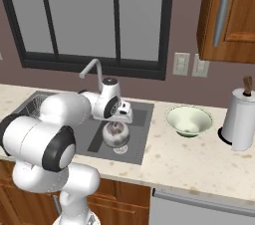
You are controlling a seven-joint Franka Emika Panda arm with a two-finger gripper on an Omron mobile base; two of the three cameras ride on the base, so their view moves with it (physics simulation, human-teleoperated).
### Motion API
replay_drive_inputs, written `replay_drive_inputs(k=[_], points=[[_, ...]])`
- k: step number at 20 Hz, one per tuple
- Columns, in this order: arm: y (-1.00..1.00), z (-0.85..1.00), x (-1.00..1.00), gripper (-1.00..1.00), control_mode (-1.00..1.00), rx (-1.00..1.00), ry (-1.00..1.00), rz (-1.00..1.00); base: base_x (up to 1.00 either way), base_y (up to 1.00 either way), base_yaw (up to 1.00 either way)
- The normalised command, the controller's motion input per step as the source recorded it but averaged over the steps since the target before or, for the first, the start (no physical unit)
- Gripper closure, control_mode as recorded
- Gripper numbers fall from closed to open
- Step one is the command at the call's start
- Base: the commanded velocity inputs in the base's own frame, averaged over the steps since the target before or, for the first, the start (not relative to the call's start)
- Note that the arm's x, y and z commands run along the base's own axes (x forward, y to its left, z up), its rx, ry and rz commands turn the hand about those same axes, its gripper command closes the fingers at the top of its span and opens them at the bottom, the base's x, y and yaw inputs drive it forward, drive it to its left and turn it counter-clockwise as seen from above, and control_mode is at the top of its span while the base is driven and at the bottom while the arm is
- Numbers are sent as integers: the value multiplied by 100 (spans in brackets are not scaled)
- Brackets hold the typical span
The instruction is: Place the bowl in the left basin and the kettle in the right basin of the sink.
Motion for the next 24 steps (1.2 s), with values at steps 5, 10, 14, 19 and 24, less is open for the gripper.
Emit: replay_drive_inputs(k=[5, 10, 14, 19, 24], points=[[0, -26, 32, 100, -100, 0, 0, 0, 0, 0, 0], [-3, -27, 25, 100, -100, 0, 0, 0, 0, 0, 0], [0, -22, 18, 100, -100, 0, 0, 0, 0, 0, 0], [0, -17, 17, 100, -100, 0, 0, 0, 0, 0, 0], [0, -14, 13, 100, -100, 0, 0, 0, 0, 0, 0]])
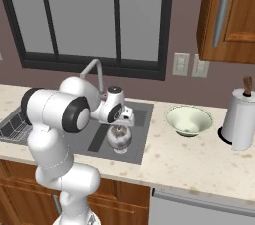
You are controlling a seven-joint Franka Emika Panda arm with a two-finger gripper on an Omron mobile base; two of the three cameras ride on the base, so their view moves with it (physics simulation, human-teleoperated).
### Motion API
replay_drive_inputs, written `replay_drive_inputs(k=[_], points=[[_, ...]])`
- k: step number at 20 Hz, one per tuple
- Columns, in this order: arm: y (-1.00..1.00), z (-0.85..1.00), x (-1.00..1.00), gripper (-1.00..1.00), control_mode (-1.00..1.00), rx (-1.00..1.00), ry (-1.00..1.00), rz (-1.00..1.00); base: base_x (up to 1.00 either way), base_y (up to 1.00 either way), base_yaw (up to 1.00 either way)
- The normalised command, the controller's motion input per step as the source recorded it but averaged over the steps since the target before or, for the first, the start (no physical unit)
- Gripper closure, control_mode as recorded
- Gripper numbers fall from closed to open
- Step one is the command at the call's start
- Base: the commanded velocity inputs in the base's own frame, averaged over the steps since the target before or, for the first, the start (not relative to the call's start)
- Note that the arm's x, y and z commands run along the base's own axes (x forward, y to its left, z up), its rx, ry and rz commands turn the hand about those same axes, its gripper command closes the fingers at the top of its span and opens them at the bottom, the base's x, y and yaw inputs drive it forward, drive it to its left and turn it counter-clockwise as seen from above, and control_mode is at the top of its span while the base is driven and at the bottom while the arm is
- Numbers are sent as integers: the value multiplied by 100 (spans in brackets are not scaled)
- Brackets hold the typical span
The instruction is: Place the bowl in the left basin and the kettle in the right basin of the sink.
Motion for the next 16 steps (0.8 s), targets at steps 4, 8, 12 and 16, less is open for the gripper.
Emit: replay_drive_inputs(k=[4, 8, 12, 16], points=[[0, -21, 11, 100, -100, 0, 0, 0, 0, 0, 0], [0, -26, 7, 100, -100, 0, 0, 0, 0, 0, 0], [0, -23, 8, 100, -100, 0, 0, 0, 0, 0, 0], [0, -10, 6, 100, -100, 0, 0, 0, 0, 0, 0]])
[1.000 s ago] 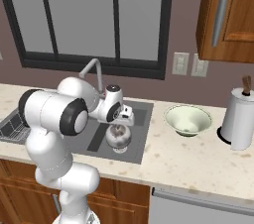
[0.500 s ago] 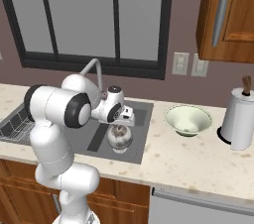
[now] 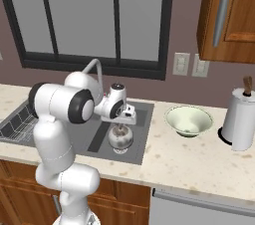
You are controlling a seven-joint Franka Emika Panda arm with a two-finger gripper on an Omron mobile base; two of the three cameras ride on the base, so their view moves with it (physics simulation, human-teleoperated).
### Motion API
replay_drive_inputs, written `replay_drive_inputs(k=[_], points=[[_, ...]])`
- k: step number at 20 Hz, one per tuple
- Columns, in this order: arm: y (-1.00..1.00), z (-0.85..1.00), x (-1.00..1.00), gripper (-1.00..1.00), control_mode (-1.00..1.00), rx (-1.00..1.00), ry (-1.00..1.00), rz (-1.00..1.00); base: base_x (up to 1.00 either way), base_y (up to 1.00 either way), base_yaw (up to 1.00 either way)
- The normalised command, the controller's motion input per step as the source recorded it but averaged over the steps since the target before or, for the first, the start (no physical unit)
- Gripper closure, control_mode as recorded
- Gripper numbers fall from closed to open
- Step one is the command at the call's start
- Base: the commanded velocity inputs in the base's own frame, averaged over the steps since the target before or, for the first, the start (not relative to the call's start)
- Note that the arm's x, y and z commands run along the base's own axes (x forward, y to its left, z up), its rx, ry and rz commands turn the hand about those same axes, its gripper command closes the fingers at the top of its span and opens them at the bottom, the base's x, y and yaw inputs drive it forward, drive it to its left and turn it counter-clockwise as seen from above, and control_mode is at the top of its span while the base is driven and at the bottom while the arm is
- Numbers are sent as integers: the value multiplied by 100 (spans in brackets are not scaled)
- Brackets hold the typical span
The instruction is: Place the bowl in the left basin and the kettle in the right basin of the sink.
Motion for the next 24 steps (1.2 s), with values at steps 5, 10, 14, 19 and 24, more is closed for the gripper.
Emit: replay_drive_inputs(k=[5, 10, 14, 19, 24], points=[[0, 0, 0, -100, -100, 0, 0, 0, 0, 0, 0], [0, 0, 0, -100, -100, 0, 0, 0, 0, 0, 0], [-1, 22, 0, -100, -100, 0, -1, 0, 0, 0, 0], [-6, 49, 0, -100, -100, 0, -1, 0, 0, 0, 0], [-8, 41, -12, -100, -100, 0, -2, 2, 0, 0, 0]])
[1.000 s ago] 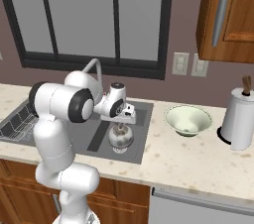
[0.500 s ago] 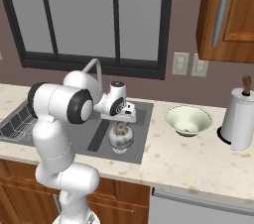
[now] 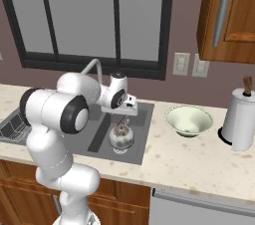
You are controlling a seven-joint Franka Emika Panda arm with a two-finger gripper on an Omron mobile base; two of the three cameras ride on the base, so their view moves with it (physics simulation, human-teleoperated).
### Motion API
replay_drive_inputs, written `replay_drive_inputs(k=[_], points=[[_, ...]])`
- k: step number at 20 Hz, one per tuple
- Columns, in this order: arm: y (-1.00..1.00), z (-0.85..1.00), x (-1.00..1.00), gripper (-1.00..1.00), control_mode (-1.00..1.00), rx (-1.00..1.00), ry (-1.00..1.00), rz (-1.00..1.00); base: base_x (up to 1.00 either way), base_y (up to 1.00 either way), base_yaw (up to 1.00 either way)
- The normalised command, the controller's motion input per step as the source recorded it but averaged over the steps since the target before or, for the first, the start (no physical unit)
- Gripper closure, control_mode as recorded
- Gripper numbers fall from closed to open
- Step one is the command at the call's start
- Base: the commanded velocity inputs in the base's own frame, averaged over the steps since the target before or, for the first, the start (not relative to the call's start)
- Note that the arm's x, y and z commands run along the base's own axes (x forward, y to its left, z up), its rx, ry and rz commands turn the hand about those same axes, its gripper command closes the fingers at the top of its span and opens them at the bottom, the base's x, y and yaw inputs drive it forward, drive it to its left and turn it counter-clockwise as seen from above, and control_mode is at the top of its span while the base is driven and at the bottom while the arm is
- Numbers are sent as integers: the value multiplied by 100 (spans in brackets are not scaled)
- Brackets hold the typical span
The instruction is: Place the bowl in the left basin and the kettle in the right basin of the sink.
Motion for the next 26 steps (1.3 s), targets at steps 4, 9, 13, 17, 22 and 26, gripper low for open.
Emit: replay_drive_inputs(k=[4, 9, 13, 17, 22, 26], points=[[-11, 25, -36, -100, -100, -9, 0, 9, 0, 0, 0], [-8, 3, -44, -100, -100, -20, -3, 12, 0, 0, 0], [-16, 0, -50, -100, -100, -20, -8, 11, 0, 0, 0], [-20, 0, -36, -100, -100, -15, -7, 10, 0, 0, 0], [-22, 3, -26, -100, -100, -12, -2, 10, 0, 0, 0], [-13, 18, -8, -100, -100, -7, 0, 6, 0, 0, 0]])
